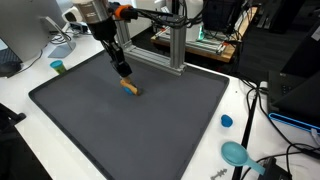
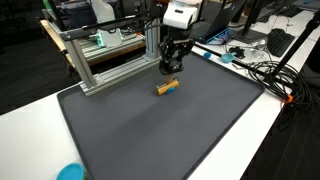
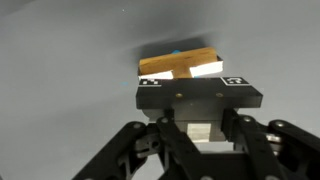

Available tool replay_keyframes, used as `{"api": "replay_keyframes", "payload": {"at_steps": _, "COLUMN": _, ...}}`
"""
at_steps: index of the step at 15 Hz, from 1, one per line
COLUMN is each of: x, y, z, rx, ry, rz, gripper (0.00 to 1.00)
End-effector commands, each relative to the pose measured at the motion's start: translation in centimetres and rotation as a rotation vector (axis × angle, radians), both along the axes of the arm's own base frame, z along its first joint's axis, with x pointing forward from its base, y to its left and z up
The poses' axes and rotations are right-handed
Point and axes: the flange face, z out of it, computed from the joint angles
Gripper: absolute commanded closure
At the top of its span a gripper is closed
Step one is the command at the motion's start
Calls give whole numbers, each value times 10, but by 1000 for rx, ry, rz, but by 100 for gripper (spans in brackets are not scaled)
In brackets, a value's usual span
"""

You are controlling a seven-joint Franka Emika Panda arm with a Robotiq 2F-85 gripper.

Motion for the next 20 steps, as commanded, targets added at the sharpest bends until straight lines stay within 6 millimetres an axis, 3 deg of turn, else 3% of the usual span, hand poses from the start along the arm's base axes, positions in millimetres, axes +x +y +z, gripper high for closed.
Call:
{"api": "replay_keyframes", "payload": {"at_steps": 1, "x": 4, "y": 4, "z": -25, "rx": -5, "ry": -48, "rz": -3, "gripper": 78}}
{"api": "replay_keyframes", "payload": {"at_steps": 6, "x": 7, "y": 7, "z": -19, "rx": -9, "ry": -103, "rz": 6, "gripper": 78}}
{"api": "replay_keyframes", "payload": {"at_steps": 13, "x": -1, "y": 3, "z": -43, "rx": -10, "ry": -20, "rz": -10, "gripper": 78}}
{"api": "replay_keyframes", "payload": {"at_steps": 20, "x": 6, "y": 3, "z": -40, "rx": -30, "ry": -92, "rz": -20, "gripper": 78}}
